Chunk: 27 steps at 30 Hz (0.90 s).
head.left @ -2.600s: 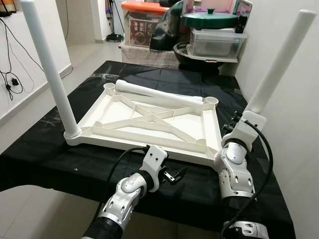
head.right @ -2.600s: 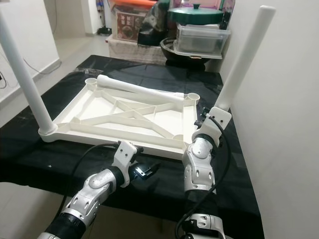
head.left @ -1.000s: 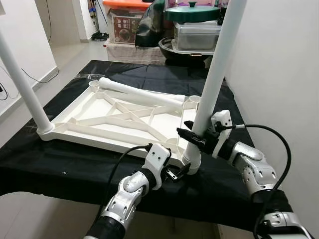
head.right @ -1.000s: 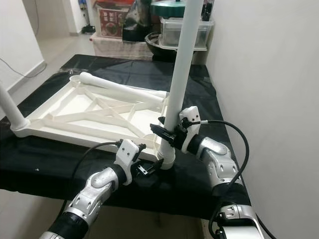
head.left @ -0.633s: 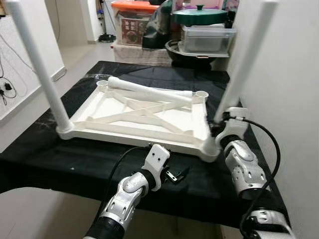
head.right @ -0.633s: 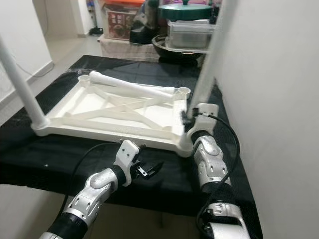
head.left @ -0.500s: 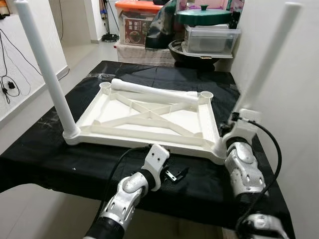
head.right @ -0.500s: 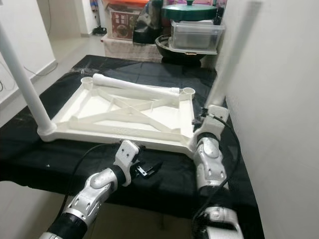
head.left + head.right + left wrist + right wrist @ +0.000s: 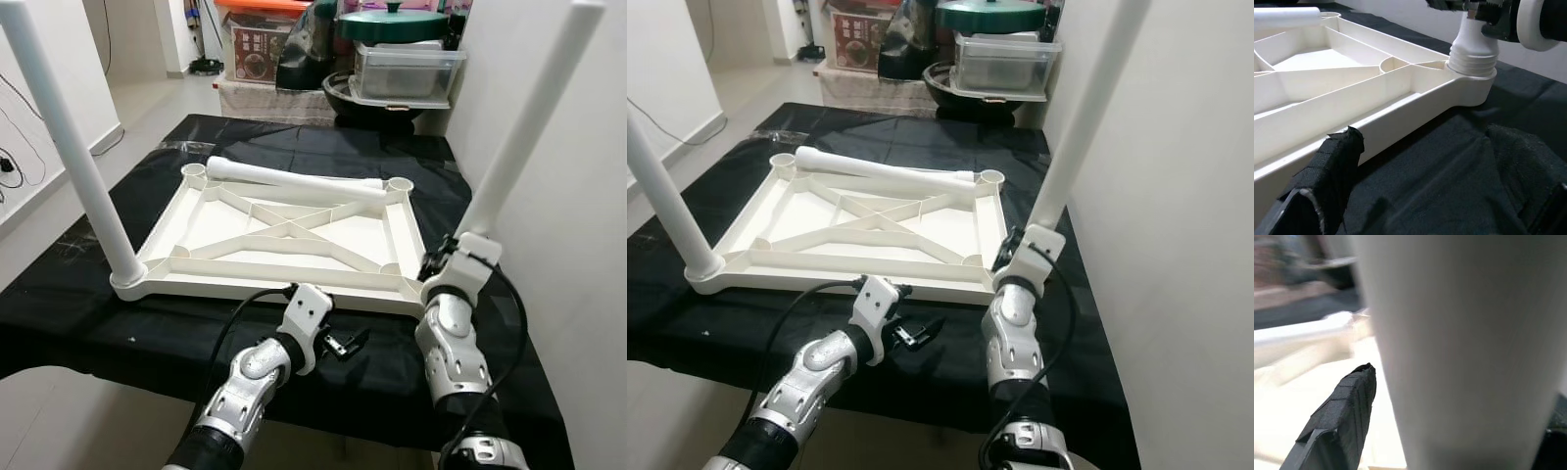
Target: Building children table
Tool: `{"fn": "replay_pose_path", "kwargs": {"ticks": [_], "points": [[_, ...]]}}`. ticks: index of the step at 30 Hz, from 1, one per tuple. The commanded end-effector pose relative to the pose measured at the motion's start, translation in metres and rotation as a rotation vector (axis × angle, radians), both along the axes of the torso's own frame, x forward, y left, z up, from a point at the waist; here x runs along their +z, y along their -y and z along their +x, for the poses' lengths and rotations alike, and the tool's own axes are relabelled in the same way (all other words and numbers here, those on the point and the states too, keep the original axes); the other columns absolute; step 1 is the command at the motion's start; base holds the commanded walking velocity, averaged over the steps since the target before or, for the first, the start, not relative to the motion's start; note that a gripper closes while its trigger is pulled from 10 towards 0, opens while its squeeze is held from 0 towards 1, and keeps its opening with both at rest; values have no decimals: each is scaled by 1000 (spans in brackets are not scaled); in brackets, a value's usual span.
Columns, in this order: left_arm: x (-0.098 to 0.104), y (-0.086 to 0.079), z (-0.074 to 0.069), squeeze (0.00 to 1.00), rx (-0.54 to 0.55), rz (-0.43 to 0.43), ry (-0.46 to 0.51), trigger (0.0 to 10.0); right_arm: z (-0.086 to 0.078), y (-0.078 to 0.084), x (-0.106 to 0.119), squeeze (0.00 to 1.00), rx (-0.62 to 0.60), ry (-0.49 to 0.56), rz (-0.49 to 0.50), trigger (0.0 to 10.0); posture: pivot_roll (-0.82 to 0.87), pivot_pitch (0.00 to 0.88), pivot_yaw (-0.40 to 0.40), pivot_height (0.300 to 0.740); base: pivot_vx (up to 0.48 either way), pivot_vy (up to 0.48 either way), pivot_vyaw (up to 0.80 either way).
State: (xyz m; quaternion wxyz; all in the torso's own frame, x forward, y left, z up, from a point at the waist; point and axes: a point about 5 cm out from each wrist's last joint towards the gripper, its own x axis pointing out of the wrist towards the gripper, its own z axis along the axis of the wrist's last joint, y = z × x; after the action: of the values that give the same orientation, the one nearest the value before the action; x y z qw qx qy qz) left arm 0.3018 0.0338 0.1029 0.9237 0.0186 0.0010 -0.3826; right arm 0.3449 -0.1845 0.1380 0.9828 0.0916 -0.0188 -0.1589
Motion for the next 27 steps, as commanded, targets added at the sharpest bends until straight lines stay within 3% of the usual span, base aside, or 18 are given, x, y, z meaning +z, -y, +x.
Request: {"fn": "replay_pose_path", "kwargs": {"ticks": [1, 4, 7, 8, 9, 12, 13, 14, 16, 18, 20, 22, 26, 27], "points": [[-3, -1, 0, 0, 1, 10, -12, 10000, -1, 0, 0, 0, 65, 27, 10, 10000, 100, 0, -65, 740, 0, 0, 0], [-3, 0, 0, 0, 0, 8, -13, 10000, -2, 12, 2, 0, 269, 40, 0, 10000, 90, 0, -59, 740, 0, 0, 0], [-3, 1, 0, 0, 0, 8, -14, 10000, -2, 15, 4, 0, 346, 40, -2, 10000, 90, 0, -59, 740, 0, 0, 0], [-3, 1, 0, 0, -3, 8, -15, 10000, -4, 16, 9, 0, 483, 48, -12, 10000, 90, 0, -59, 740, 0, 0, 0], [-3, 1, 0, 0, -3, 8, -15, 10000, -4, 16, 9, 0, 483, 48, -12, 10000, 90, 0, -59, 740, 0, 0, 0], [-3, 2, 0, 0, -8, 9, -12, 10000, -11, 9, 23, 0, 862, 83, -28, 10000, 93, 0, -60, 740, 0, 0, 0], [-3, 2, 0, 0, -8, 9, -12, 10000, -11, 9, 23, 0, 862, 83, -28, 10000, 93, 0, -60, 740, 0, 0, 0], [-3, 2, 0, 0, -6, 10, -12, 10000, -16, 6, 26, 0, 971, 83, -38, 10000, 93, 0, -60, 740, 0, 0, 0], [-3, 2, 0, 0, -6, 10, -12, 10000, -16, 6, 26, 0, 971, 83, -38, 10000, 93, 0, -60, 740, 0, 0, 0], [-3, 2, 0, 0, -4, 10, -11, 10000, -22, 0, 28, 0, 1173, 61, -75, 10000, 102, 0, -68, 740, 0, 0, 0], [-3, 2, 0, 0, -3, 10, -11, 10000, -24, -3, 29, 0, 1242, 45, -90, 10000, 102, 0, -68, 740, 0, 0, 0], [-3, 2, 0, 0, -3, 10, -11, 10000, -24, -3, 29, 0, 1242, 45, -90, 10000, 102, 0, -68, 740, 0, 0, 0], [-2, 1, 0, 0, -2, 8, -10, 10000, -25, -10, 28, 0, 1360, 23, -101, 10000, 95, 0, -63, 740, 0, 0, 0], [-2, 1, 1, 0, -1, 7, -11, 10000, -24, -12, 27, 0, 1357, 19, -98, 0, 95, 0, -63, 740, 0, 0, 0]]}}
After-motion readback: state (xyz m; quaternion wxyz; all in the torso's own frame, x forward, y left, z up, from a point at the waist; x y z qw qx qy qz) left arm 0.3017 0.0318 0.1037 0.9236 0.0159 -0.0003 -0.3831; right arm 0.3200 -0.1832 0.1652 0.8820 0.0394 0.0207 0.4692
